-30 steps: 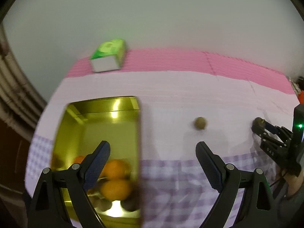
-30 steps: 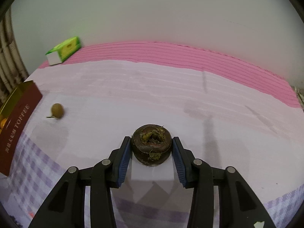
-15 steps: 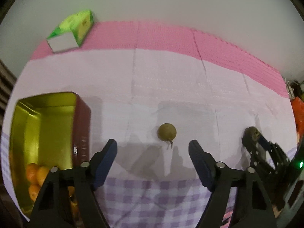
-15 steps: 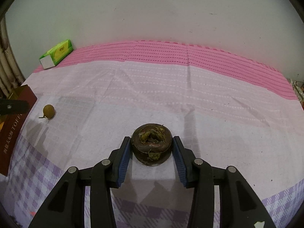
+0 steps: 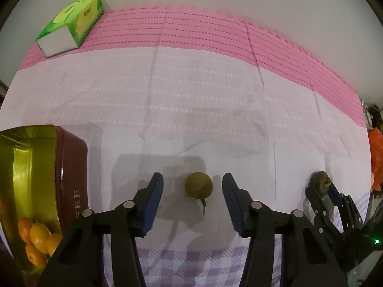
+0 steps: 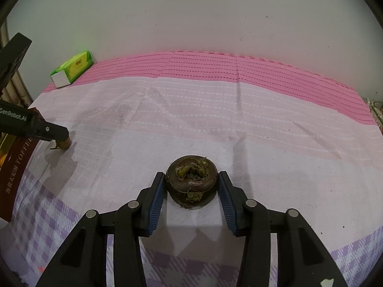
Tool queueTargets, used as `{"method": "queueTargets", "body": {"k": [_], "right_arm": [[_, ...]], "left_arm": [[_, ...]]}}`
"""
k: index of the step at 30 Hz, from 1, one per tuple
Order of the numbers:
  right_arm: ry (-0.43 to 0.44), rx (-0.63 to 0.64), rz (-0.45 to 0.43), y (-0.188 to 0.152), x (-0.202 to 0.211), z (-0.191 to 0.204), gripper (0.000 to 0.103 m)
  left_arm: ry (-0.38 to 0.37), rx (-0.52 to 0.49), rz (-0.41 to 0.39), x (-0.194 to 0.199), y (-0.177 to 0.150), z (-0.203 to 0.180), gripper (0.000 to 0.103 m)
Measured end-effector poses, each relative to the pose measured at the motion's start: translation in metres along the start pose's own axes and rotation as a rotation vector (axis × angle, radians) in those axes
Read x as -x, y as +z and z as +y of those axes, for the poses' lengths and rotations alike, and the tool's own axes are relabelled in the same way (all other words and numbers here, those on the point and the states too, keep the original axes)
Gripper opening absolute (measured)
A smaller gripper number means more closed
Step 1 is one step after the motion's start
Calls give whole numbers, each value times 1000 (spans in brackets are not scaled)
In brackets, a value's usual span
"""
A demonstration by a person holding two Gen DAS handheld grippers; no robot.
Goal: Organize fruits
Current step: 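Grasp the small green fruit with the left gripper while the right holds the dark fruit, then lower the green fruit into the tin and open the left gripper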
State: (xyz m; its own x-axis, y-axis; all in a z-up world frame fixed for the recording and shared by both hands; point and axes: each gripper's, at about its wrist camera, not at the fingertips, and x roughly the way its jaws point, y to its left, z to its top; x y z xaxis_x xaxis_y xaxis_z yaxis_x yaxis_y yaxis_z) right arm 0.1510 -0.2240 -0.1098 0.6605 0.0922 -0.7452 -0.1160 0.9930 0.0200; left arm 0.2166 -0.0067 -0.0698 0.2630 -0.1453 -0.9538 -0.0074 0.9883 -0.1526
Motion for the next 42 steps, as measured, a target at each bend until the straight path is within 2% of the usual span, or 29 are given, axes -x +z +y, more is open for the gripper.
{"method": "queueTargets", "body": {"k": [4, 6, 8, 25, 42], "right_arm": [[0, 0, 0, 0, 0, 0, 43], [0, 0, 0, 0, 0, 0, 43], [0, 0, 0, 0, 0, 0, 43], [-9, 5, 2, 0, 0, 2, 43], [-26, 20, 4, 2, -3, 5, 43]], "left_arm": [[-5, -5, 3, -1, 0, 1, 40], [1, 0, -4, -1, 0, 2, 30], [2, 2, -7, -2, 0, 2, 27], [45, -38, -82, 23, -34, -3, 27], [113, -67, -233, 93, -72, 19, 27]]}}
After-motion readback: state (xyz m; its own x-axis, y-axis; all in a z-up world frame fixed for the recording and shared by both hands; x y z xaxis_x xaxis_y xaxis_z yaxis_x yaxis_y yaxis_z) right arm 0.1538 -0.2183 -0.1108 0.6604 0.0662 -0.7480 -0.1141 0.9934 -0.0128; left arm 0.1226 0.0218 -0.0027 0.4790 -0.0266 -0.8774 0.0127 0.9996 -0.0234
